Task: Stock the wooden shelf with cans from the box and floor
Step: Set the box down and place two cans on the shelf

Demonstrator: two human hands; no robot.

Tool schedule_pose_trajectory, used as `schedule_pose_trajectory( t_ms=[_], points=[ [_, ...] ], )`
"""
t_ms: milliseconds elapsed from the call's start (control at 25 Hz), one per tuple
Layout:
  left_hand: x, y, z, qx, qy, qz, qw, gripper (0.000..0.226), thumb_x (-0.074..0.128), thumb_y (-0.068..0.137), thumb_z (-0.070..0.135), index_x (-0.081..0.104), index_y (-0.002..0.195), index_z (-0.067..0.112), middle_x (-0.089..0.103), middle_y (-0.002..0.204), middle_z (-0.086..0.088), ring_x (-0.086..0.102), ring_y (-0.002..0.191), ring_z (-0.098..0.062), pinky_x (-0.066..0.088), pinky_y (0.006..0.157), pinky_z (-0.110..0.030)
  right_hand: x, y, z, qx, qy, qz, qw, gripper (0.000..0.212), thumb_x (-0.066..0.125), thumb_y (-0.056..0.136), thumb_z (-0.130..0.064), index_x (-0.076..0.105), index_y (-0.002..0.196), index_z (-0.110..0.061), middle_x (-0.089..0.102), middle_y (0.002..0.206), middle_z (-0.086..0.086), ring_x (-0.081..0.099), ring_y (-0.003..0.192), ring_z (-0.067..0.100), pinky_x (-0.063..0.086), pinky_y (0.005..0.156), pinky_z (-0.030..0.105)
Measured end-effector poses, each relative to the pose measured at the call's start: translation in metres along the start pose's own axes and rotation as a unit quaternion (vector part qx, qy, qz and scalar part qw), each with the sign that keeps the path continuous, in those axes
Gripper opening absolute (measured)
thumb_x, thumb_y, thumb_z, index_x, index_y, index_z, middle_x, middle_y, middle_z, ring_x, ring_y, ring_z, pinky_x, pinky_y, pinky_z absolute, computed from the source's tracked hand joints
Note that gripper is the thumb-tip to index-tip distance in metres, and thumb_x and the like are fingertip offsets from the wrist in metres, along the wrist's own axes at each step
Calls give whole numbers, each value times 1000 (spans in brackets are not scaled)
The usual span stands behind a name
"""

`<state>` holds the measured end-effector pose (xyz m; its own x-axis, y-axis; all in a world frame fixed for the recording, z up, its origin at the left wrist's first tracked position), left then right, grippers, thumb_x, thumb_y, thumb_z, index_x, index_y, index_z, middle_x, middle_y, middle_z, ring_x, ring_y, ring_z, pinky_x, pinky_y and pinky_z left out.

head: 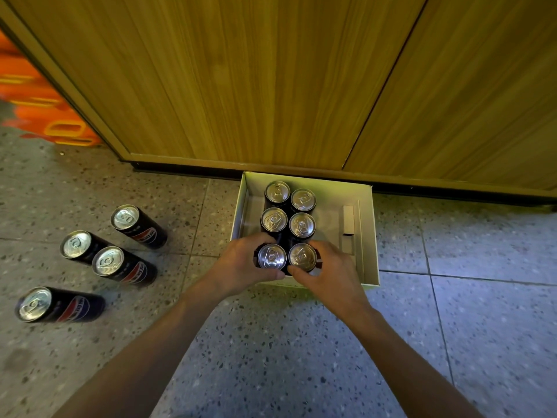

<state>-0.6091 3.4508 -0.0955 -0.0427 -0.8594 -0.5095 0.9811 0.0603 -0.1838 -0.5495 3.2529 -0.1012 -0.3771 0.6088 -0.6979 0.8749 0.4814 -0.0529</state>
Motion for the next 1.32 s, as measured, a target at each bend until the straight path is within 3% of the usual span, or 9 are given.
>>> schedule_pose_trajectory(
  t_ms=[200, 360, 600, 680, 920, 1320],
  points=[
    [2, -3, -6, 31, 18, 9, 999, 51, 88, 73, 37, 65, 116, 23, 71, 106, 12, 68, 99, -5, 58, 87, -41, -2, -7, 3, -21, 3, 30, 999, 42, 80, 79, -41, 67, 112, -19, 72, 99, -3, 68, 87, 15, 57, 73, 40],
    [-5, -7, 9, 77, 21, 68, 994, 54, 82, 78, 34, 61, 127, 22, 69, 116, 12, 65, 108, -3, 58, 90, -37, -10, -10, -3, -53, 34, 72, 995, 44, 78, 80, -44, 64, 117, -24, 70, 103, -12, 66, 90, 4, 57, 74, 33],
    [-35, -9, 78, 115, -139, 154, 971, 49, 70, 88, 41, 50, 130, 25, 66, 115, 23, 67, 108, -4, 55, 83, -18, -48, 2, -46, -72, 234, 117, 962, 56, 70, 87, -55, 54, 132, -24, 65, 121, -9, 66, 111, 15, 56, 87, 28],
    [-53, -7, 115, 124, -178, 169, 961, 48, 71, 88, 43, 52, 129, 25, 67, 115, 20, 67, 108, -7, 55, 85, -19, -75, 8, -74, -84, 292, 145, 942, 56, 68, 90, -54, 55, 133, -21, 66, 124, -3, 65, 115, 21, 55, 89, 28],
    [-131, -13, 262, 148, -288, 167, 931, 45, 77, 85, 32, 63, 124, 15, 75, 112, 6, 71, 105, -11, 55, 83, -18, -207, 13, -206, -132, 382, 212, 890, 44, 65, 95, -45, 59, 128, -18, 68, 120, 1, 66, 111, 16, 52, 88, 22],
    [-376, -89, 654, 247, -304, 153, 907, 42, 71, 87, 34, 61, 124, 18, 74, 114, 1, 72, 104, -16, 57, 81, -22, -533, 4, -548, -214, 377, 208, 877, 43, 58, 98, -47, 56, 130, -18, 68, 119, -1, 66, 108, 14, 53, 85, 21]
  ],
)
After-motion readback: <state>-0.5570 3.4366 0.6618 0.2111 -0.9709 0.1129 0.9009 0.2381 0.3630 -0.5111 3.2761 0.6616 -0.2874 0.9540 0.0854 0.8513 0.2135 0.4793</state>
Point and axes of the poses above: each hand's wrist, its own y-axis towards the middle knuckle, its own x-axis out of the palm, z = x × y, the point moved 3 cm from there along y, towards the middle knuckle
